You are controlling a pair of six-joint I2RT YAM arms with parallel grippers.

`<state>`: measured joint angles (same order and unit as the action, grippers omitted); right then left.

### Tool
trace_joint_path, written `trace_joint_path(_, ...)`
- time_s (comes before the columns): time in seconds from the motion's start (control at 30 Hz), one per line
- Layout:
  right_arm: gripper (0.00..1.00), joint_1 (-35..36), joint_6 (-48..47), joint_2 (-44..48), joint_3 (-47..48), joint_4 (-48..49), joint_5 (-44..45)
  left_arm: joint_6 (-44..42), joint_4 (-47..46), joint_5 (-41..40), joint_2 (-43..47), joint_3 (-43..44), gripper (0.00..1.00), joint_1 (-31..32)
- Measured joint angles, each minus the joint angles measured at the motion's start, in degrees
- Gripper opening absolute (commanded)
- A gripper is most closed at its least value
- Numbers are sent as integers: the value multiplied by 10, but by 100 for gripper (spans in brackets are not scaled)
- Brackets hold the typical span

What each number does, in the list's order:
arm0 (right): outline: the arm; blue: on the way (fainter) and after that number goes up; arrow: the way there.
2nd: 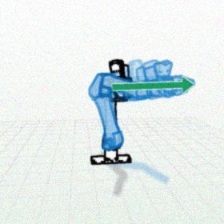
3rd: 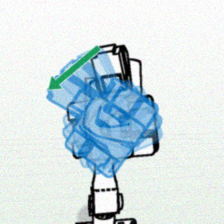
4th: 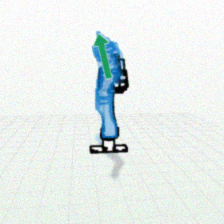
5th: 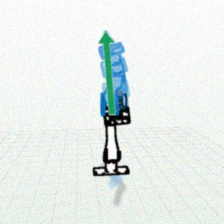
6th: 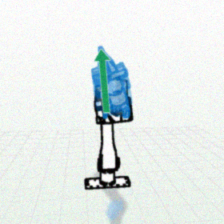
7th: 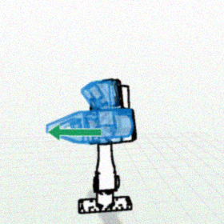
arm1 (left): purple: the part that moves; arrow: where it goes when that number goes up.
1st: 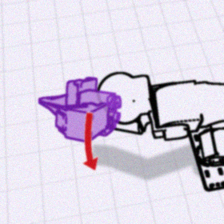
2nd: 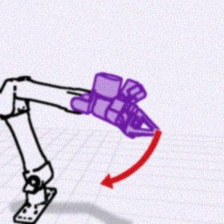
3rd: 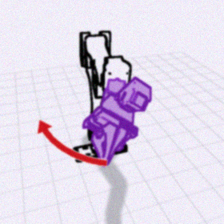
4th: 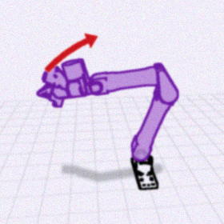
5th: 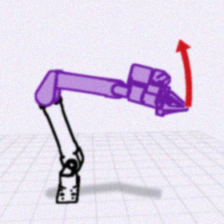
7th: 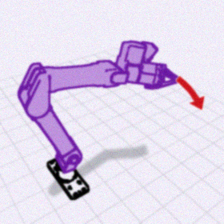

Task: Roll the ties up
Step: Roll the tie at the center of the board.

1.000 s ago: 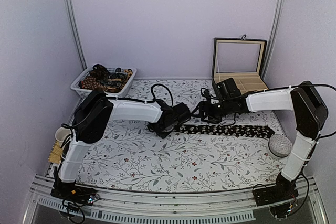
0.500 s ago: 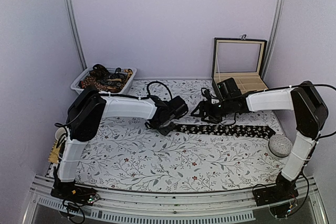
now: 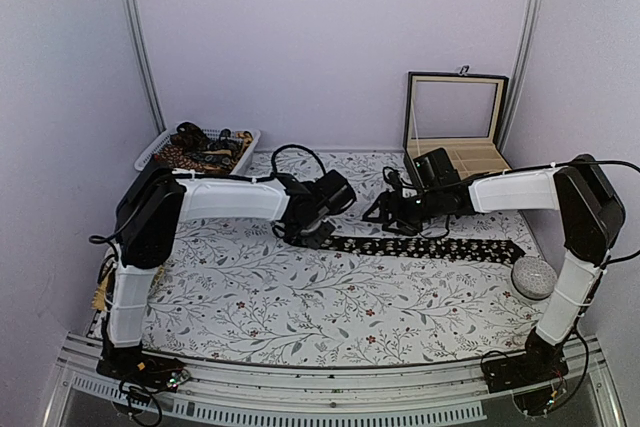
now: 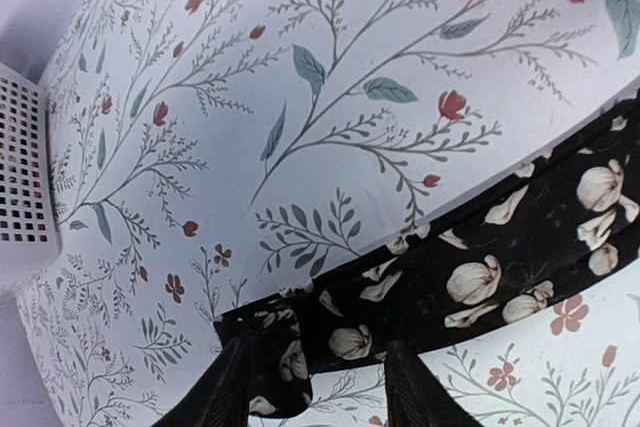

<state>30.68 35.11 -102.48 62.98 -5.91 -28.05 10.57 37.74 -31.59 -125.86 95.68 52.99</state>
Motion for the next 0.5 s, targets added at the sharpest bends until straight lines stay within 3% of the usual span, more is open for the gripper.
trace_joint_path(0.3,72,0,5,0,1,9,-12,3,-35,35,61,-30,51,-7)
trace_joint_path(0.5,72,12,13,-5,33,8,-16,29,-91,109,172,-125,51,-41)
